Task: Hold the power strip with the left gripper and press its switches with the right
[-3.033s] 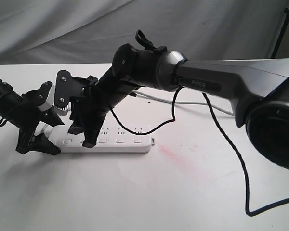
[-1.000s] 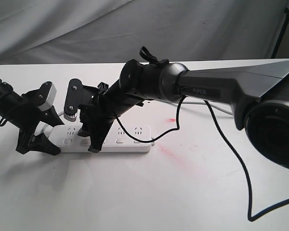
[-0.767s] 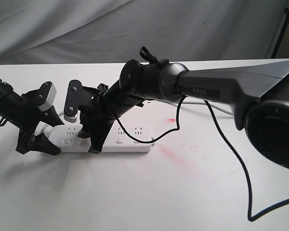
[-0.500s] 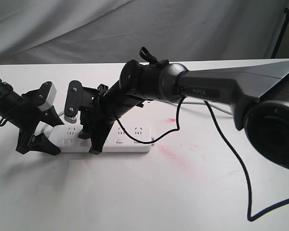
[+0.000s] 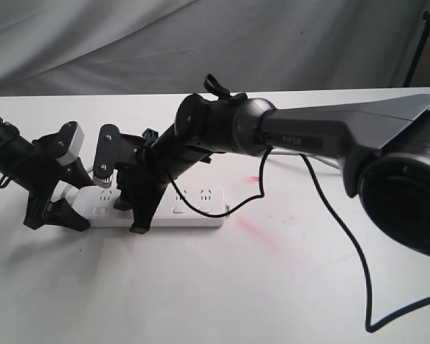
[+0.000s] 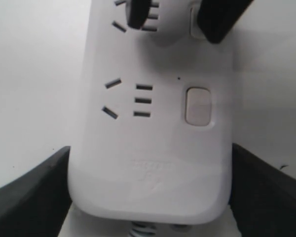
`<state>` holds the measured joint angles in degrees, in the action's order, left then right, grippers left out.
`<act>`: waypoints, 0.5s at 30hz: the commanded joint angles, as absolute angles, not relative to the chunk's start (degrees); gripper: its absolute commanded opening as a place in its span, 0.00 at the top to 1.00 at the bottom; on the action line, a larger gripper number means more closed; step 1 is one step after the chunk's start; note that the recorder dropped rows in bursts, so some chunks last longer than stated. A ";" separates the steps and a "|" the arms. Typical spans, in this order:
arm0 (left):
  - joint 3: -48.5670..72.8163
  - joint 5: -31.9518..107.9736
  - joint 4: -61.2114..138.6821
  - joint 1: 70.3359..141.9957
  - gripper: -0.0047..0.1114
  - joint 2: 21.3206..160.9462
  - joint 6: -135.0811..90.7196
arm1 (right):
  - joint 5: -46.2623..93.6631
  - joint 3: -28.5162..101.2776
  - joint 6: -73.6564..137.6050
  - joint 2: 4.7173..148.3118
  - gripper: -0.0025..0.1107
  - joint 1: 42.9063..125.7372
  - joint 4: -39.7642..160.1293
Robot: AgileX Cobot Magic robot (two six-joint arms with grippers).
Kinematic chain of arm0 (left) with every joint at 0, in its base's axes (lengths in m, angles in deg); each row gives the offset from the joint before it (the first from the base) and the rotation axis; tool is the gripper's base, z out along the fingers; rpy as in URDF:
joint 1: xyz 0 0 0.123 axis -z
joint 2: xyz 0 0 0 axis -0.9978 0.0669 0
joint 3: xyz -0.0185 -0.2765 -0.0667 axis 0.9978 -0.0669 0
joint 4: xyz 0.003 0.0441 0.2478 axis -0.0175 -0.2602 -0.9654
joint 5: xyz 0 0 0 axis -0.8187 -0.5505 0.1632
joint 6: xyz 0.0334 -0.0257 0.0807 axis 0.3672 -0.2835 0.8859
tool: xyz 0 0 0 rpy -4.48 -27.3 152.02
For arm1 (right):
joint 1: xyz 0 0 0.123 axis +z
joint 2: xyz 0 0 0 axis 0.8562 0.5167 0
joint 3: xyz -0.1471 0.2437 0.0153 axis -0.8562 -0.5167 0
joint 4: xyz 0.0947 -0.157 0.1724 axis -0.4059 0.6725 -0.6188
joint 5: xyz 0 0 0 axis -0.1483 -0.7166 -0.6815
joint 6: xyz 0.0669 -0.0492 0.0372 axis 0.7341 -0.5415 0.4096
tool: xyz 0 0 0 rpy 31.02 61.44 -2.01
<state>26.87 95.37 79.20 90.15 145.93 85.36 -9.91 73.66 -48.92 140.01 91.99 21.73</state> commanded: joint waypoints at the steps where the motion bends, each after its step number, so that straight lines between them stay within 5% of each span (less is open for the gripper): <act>1: 27.07 94.95 78.77 90.26 0.40 145.90 84.90 | -11.08 73.30 -50.06 141.11 0.67 92.10 23.75; 15: 27.07 94.95 78.77 90.26 0.40 145.90 84.90 | -11.49 73.30 -50.42 141.11 0.67 92.10 26.34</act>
